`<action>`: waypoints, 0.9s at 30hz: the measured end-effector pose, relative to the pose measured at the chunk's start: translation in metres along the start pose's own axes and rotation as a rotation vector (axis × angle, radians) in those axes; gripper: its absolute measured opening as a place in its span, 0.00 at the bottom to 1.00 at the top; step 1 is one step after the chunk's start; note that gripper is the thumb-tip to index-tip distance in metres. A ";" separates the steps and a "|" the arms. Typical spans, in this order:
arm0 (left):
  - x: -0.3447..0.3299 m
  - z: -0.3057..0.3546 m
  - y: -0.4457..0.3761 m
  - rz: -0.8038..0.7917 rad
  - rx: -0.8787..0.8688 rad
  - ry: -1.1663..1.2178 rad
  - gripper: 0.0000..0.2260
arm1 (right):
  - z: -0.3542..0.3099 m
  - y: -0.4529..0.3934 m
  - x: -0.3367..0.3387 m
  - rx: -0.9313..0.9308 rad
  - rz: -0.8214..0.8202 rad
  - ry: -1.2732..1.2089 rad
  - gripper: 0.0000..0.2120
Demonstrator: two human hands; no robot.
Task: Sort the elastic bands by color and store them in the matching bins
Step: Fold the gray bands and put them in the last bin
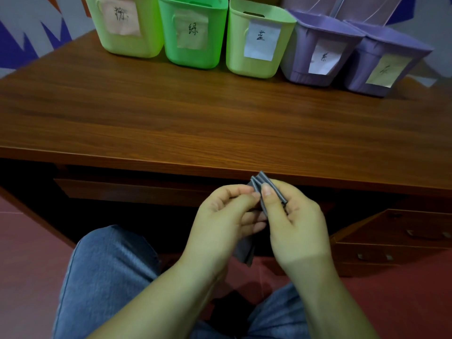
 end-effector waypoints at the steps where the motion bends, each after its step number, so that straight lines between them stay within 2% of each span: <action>1: 0.001 0.000 -0.001 0.005 0.003 -0.007 0.03 | 0.001 0.000 -0.001 -0.008 -0.011 -0.007 0.11; 9: 0.004 0.006 -0.001 0.040 -0.016 -0.016 0.04 | 0.002 0.000 -0.004 -0.009 -0.025 -0.064 0.09; 21: 0.001 0.001 -0.006 0.056 0.034 -0.010 0.05 | 0.014 -0.003 0.005 -0.038 0.112 -0.046 0.11; 27: -0.003 0.001 -0.009 0.040 0.021 -0.031 0.03 | 0.017 -0.004 0.001 -0.050 0.073 -0.062 0.09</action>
Point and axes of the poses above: each hand's wrist, its own y-axis away from the middle knuckle, its own x-axis out of the back of the hand, z = x × y, the point moved 8 cm from there along -y, towards the middle knuckle, and after that the axes turned 15 degrees about z, right-handed, at the moved point
